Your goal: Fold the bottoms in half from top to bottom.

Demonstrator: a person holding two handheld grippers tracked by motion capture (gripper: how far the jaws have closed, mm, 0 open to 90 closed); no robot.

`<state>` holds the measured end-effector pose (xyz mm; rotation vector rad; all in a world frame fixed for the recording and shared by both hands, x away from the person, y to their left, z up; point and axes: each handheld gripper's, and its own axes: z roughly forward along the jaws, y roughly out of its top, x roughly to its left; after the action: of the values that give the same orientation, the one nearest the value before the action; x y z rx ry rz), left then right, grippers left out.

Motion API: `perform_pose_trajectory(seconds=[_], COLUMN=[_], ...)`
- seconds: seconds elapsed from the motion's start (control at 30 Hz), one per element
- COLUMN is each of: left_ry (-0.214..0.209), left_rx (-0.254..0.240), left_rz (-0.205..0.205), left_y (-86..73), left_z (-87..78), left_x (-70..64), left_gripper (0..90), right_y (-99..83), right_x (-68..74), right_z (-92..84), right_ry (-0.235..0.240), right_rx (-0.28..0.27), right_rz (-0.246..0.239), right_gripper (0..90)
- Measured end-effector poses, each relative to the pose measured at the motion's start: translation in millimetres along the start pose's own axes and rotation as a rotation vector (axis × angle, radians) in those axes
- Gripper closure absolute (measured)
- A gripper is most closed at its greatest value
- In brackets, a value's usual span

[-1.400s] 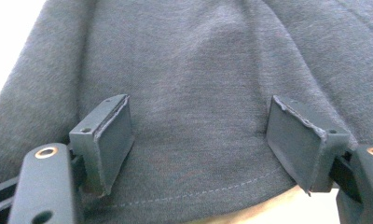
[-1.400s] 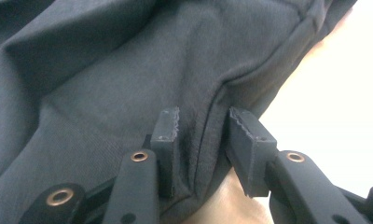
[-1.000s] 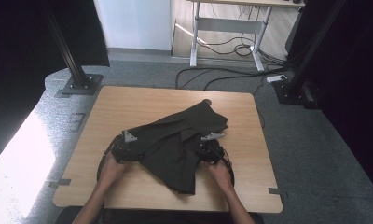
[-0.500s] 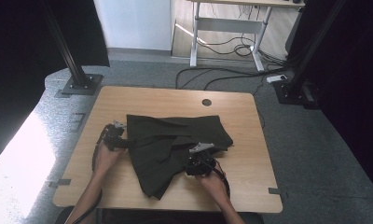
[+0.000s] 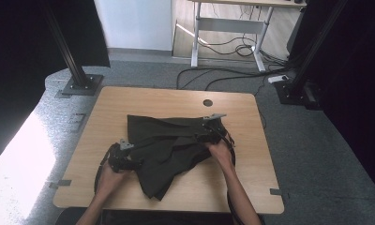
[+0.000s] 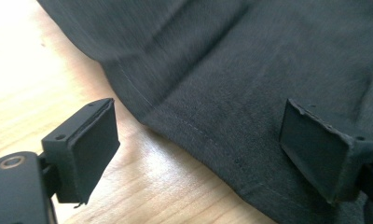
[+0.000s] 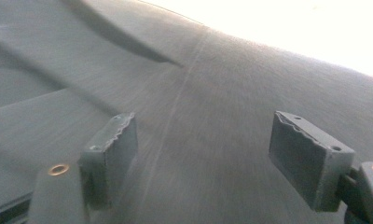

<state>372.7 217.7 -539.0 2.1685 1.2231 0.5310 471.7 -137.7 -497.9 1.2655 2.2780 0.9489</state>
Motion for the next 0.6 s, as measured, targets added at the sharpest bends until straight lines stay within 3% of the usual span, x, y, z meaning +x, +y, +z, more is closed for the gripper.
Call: perform_pose_trajectory(seconds=[0.13, 0.23, 0.3, 0.4, 0.5, 0.6], left_ry=[0.031, 0.019, 0.014, 0.015, 0.005, -0.004], left_rx=[0.003, 0.003, 0.005, 0.026, 0.050, 0.054], left_rz=[0.019, -0.015, -0.035, -0.055, -0.069, -0.048], left_y=[-0.3, -0.1, 0.9, 5.6, 12.1, 16.8], left_z=[1.0, 4.1, 6.2, 11.1, 15.9, 19.0], left_x=[4.5, 16.5, 26.2, 41.5, 54.3, 57.4], left_gripper=[9.9, 7.8, 7.8, 4.8, 4.0, 4.4], right_y=[-7.1, -18.4, -26.7, -37.3, -47.5, -54.8], right_x=[-1.0, 0.9, 3.8, 17.0, 34.8, 48.6], right_z=[28.0, 31.2, 26.8, 14.5, 0.6, -7.7], right_ry=[-0.026, -0.007, 0.014, 0.007, 0.014, -0.002], right_rx=[0.074, 0.089, 0.076, 0.094, 0.120, 0.122], right_rz=[-0.042, -0.030, 0.020, 0.040, 0.033, 0.009], right_gripper=[21.8, 24.0, 25.4, 26.9, 29.5, 30.1])
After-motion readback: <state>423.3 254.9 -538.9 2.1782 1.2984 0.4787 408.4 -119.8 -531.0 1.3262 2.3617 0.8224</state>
